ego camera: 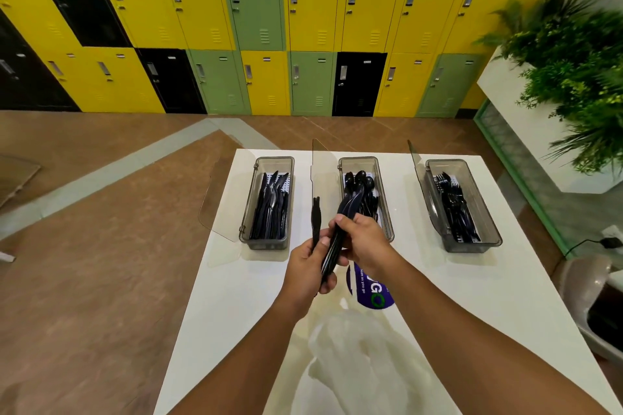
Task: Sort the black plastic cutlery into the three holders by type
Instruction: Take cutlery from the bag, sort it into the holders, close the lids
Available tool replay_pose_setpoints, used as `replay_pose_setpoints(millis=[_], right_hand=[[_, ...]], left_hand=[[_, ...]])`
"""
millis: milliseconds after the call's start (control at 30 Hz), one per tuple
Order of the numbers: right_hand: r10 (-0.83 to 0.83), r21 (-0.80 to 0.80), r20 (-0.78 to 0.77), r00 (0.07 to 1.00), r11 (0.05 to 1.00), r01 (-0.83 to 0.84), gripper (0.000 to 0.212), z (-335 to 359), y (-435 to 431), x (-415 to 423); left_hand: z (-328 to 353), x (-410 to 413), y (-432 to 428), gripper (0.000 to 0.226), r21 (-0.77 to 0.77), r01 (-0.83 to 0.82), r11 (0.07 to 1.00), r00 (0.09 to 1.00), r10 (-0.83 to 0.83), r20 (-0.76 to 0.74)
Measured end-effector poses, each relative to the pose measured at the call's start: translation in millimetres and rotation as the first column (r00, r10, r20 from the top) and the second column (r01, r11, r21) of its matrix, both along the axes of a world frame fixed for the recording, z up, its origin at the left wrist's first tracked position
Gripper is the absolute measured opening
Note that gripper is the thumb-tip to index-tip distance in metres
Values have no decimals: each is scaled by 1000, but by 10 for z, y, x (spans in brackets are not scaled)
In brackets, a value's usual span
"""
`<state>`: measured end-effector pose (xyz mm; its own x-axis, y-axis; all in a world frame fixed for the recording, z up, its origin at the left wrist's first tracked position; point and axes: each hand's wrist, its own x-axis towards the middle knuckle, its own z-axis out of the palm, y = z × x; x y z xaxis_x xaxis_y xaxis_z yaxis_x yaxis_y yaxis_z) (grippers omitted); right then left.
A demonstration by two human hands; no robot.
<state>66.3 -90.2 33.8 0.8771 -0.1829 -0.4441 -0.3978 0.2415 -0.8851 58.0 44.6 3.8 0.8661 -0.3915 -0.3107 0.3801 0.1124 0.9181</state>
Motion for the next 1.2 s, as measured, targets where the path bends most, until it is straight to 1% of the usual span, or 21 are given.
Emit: replay_pose_setpoints(millis=[100,200,333,400,467,500,600,767,833,900,1000,1100,1200], right_hand=[[-12,11,16,1000,1000,12,21,16,113,-3],[-6,-15,20,1000,1000,6,23,16,226,32],[38,-97,41,998,995,-34,28,-102,390,92],[53,-81,49,997,996,-49,24,-113,464,106],[102,-36,36,994,994,-101,19,-83,533,104],[146,-20,19,989,989,-146,20,-74,558,97],[269,9,-13,963,963,-269,27,-64,636,108],[347,8,3,938,938,-347,36,41,707,247],[315,56,12,949,947,-315,34,105,749,351],[261,93,8,965,961,-260,23,146,796,483],[239,54,20,971,969,-240,17,163,888,680],[134,63,22,991,989,-135,17,128,984,915],[63,14,-27,998,998,-63,16,53,1013,1109]], left_hand=[[-8,-2,94,28,33,-12,999,1000,13,-24],[-7,10,183,33,23,2,1000,999,-1,-38],[12,18,274,31,34,29,999,1000,-29,2],[15,24,323,27,50,28,998,999,-29,15],[29,47,384,23,65,12,998,1000,-13,10],[39,63,408,22,71,1,997,1000,-2,6],[72,125,495,30,78,-25,997,1000,25,1],[85,247,649,28,35,35,999,996,-32,-83],[85,303,702,23,7,52,999,995,-51,-91],[70,359,758,22,5,42,999,995,-41,-88],[21,433,838,30,28,-10,1000,996,12,-89],[-103,495,927,30,81,-122,989,988,129,-89],[-268,543,1046,24,211,-259,943,961,273,-39]])
